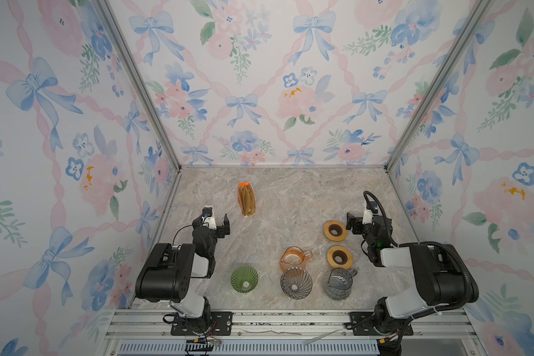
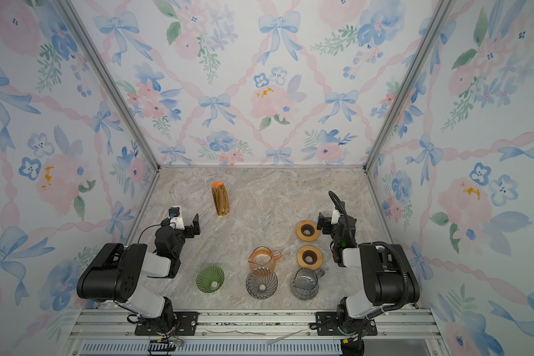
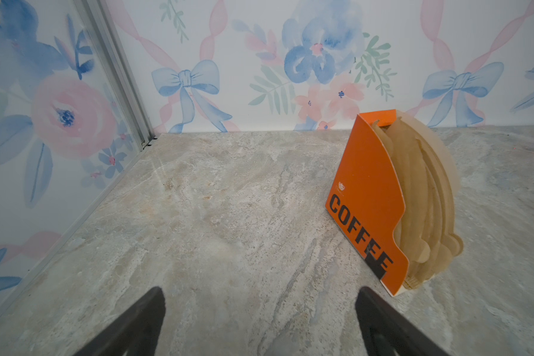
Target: Place the coffee filter in the dripper
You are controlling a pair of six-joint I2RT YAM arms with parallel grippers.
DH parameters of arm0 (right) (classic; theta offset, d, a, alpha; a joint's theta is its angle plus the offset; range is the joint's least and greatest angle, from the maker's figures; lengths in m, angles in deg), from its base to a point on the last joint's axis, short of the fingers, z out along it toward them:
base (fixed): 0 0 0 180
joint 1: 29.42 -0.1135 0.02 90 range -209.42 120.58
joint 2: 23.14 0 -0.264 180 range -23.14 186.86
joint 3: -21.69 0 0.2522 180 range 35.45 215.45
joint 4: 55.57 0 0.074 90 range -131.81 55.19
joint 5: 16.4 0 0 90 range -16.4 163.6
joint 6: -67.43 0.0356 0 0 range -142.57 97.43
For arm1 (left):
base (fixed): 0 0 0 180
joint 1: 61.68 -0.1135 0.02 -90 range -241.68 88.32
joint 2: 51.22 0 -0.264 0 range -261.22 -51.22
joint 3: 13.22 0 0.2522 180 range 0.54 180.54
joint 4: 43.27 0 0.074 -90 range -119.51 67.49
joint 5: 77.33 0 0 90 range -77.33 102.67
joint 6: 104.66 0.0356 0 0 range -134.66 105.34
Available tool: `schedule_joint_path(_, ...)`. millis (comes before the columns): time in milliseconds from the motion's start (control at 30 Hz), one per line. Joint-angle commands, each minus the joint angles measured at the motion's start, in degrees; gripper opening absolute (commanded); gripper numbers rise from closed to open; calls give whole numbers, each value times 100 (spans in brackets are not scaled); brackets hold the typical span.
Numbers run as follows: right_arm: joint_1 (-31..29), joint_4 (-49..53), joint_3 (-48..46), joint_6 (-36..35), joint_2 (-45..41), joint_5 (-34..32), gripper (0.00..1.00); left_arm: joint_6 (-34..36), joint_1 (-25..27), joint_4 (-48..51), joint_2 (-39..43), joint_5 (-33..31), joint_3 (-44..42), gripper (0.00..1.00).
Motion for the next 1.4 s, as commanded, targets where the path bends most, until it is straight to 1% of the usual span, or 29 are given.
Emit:
schedule_joint_path(0, -54, -19, 102, -56, 13, -52, 96, 126, 37, -29, -23, -63, 29, 98)
schedule_joint_path(733, -49, -19, 103, -51, 13, -26, 96, 123, 35, -23, -24, -54, 28, 98)
schedule_joint_path(1100, -30, -36, 90, -43, 13, 4, 96, 73, -51, -31, -2, 113, 8, 98)
schedule_joint_path(1167, -10, -99, 56, -36, 13, 68, 96, 97, -51, -103, 15, 210, -37, 98)
schedule_joint_path(1367, 18, -380, -148, -5, -106, 58, 96, 90, -51, -153, 149, 157, -114, 98)
